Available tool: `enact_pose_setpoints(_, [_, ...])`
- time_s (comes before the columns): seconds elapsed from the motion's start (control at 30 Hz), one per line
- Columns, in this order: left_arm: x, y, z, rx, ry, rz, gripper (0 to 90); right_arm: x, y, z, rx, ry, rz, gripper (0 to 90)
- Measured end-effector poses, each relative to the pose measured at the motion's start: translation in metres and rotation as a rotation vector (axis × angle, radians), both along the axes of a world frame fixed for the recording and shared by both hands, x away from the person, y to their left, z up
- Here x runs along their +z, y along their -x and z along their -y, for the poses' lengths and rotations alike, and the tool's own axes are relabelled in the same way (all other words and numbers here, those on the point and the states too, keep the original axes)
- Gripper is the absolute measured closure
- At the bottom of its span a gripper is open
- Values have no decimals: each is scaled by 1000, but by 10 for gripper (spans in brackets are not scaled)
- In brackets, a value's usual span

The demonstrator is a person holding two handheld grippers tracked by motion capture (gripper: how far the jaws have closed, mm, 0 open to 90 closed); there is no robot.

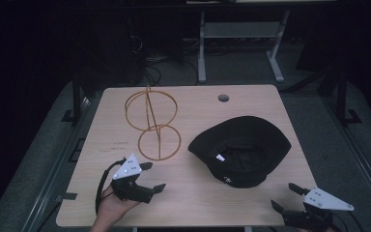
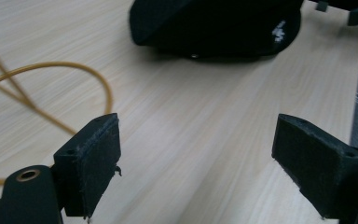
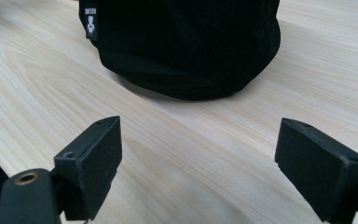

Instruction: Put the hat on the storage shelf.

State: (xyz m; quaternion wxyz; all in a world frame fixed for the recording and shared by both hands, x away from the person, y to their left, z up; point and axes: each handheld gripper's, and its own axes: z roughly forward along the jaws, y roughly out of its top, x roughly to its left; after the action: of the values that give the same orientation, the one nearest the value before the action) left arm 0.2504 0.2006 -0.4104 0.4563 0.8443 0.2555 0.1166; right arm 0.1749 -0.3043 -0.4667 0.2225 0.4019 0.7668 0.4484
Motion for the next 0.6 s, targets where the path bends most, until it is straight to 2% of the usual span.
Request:
enact_pose_setpoints(0.1, [2,0,5,-17,-4,2,148,1,-1,2,0,-11,-2,143])
enact_pose_setpoints(0.23, [8,-3,16,-44,2,10,148,1,-1,1,-3,3,4,143])
enact_pose_setpoints(0.4, [18,-8,37,-87,2,18,148,1,-3,0,1,-2,-1,143])
enact_pose_setpoints(0.47, [21,-11,44,-101,10,6,148,1,-3,0,3,-12,0,143])
enact_pose_setpoints(0.53, [22,-12,47,-108,8,7,148,1,-4,0,1,-16,-3,143])
enact_pose_setpoints(0.6, [27,-14,58,-131,-3,17,148,1,-5,-1,5,-14,-3,143])
